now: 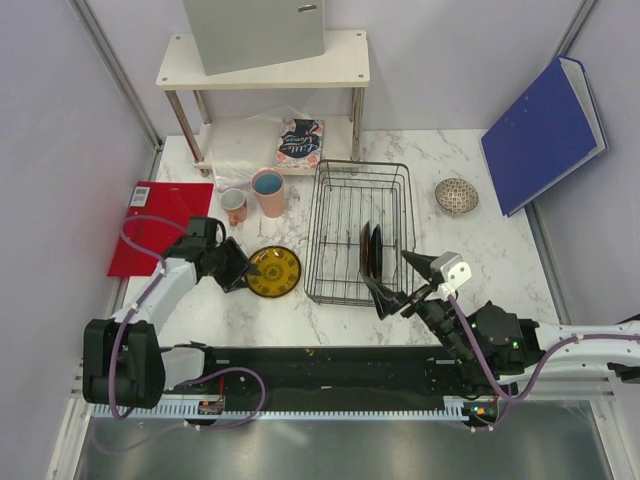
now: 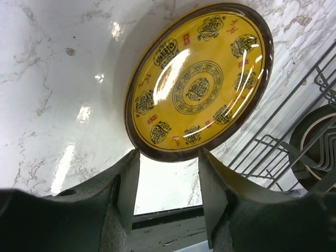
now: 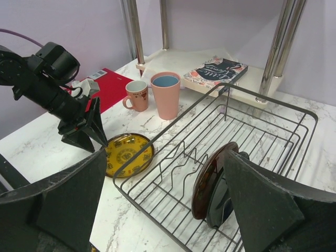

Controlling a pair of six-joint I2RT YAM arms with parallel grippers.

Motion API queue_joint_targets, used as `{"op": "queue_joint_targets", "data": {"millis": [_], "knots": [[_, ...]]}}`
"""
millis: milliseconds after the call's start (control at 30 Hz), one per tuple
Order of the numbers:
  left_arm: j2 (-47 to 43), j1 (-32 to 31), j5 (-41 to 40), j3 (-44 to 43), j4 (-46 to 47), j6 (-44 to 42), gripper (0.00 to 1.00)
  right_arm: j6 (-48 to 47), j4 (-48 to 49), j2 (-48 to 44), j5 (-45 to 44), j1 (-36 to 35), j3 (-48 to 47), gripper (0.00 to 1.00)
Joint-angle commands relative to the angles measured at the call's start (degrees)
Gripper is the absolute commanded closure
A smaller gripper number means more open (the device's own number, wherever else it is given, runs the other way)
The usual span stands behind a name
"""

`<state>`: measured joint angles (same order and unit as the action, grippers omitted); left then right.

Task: Unload the mixed dishes from the dish rack
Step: Place the plate at the center of the board, then pick up the plate from the dish rack.

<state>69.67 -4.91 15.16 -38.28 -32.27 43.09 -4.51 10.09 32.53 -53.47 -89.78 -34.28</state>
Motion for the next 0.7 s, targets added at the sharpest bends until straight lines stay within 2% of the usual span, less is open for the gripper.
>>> {"op": "queue_joint_targets", "data": {"millis": [0, 300, 367, 400, 433, 467, 500, 533, 667], "knots": [[-4.7, -0.1, -2.5, -4.0, -4.4, -3.9, 0.45, 1.1, -2.7, 0.0, -1.0, 0.1, -0.7, 0.02], [-18.1, -1.1, -10.3, -13.4, -11.8, -7.9, 0.43, -1.6, -3.1, 8.2, -13.8, 1.8, -2.3, 0.02], [-21.1, -2.7, -11.1, -12.5, -9.9, -7.4, 0.43, 6.2, -14.3, 11.8, -15.3, 7.8, -6.8, 0.02], [-22.4, -3.3, -11.7, -11.4, -9.1, -7.4, 0.42, 15.9, -20.0, 16.1, -9.6, 11.6, -12.9, 0.02], [-25.0, -3.9, -11.9, -10.9, -8.0, -7.5, 0.39, 19.9, -29.2, 18.2, -5.5, 20.5, -15.6, 0.02], [-25.9, -4.1, -12.0, -10.6, -7.7, -7.7, 0.39, 22.5, -31.7, 20.0, -1.1, 25.0, -17.7, 0.02], [-26.7, -4.4, -11.7, -10.1, -7.5, -8.1, 0.38, 24.1, -32.7, 22.4, 7.3, 28.5, -19.8, 0.02], [-27.8, -5.0, -11.6, -10.1, -7.5, -8.3, 0.37, 25.5, -32.5, 22.8, 9.9, 33.1, -20.1, 0.02], [-30.4, -6.5, -9.3, -9.2, -7.5, -8.8, 0.35, 27.5, -31.4, 26.1, 21.4, 40.4, -22.0, 0.02]]}}
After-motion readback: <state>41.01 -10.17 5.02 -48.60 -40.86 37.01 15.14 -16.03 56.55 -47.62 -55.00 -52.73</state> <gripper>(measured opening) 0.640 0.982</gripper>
